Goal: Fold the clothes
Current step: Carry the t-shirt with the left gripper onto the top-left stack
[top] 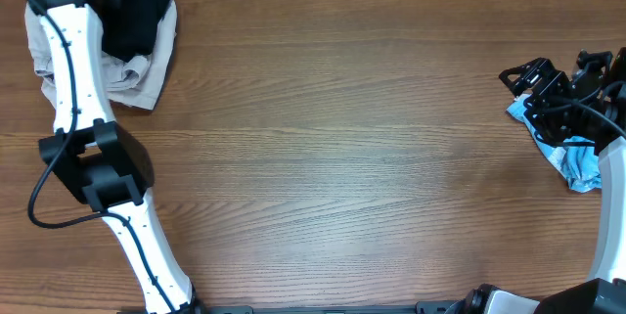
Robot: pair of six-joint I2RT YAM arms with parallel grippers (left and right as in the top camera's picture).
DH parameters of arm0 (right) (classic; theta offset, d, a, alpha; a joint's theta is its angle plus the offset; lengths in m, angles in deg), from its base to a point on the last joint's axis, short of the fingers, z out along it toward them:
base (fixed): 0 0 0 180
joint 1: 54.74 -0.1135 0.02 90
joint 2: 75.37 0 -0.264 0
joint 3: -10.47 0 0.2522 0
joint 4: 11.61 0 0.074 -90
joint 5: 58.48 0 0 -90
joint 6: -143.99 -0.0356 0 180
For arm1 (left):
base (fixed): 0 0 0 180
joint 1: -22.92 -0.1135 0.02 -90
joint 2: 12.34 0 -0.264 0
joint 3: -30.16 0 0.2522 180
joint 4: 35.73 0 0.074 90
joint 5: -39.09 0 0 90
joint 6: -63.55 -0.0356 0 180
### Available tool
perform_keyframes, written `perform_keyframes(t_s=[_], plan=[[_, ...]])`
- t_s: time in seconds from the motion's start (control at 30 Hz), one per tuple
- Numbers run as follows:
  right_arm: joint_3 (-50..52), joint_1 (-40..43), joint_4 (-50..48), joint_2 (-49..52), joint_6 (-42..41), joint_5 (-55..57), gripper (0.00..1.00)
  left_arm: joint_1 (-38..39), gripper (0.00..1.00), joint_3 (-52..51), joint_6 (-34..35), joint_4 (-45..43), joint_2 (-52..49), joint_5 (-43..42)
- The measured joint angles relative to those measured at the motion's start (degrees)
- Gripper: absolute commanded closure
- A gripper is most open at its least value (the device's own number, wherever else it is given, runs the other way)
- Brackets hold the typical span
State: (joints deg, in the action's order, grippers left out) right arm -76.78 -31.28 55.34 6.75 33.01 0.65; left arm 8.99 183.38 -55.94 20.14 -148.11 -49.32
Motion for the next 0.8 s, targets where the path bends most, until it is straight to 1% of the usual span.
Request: perform_keyframes(t_s=[0.07,0.13,0.17,0.2,0.37,0.6,0.7,0.8], plan=[[0.00,-0.26,0.00,0.00,0.02,0.15,0.00,1.18,0.85,-0.61,0.22,1.68,0.00,-0.17],[0.00,-0.31,-0.02,0.00,-0.02,0.26,0.00,2.14,0.39,-1.31,0.52,3.74,0.00,-0.39],[0.00,-0.31,0.00,0.00,-0.02,0.26,0.00,2.49,0.07,-1.55,0.39,4.39,0.00,-0.50],[0.00,-0.31,0.00,0.00,0.00,0.26,0.00,2.89,0.00,-1.64,0.70,5.42,0.00,-0.76],[0.00,-0.33,0.00,0.00,0.00,0.26,0.00,4.98,0.00,-1.86,1.33,6.62,0.00,-1.66],[0.00,-0.31,0.24,0.00,0.02,0.28,0.00,5.68,0.00,-1.86,6.34,5.53,0.55,-1.86],[0.00,-0.31,0.33,0.00,0.00,0.31,0.00,5.70,0.00,-1.88,8.48,5.53,3.41,-1.88],[0.00,-0.31,0.46,0.00,0.04,0.31,0.00,5.33,0.00,-1.86,13.00,2.69,9.53,-1.97]])
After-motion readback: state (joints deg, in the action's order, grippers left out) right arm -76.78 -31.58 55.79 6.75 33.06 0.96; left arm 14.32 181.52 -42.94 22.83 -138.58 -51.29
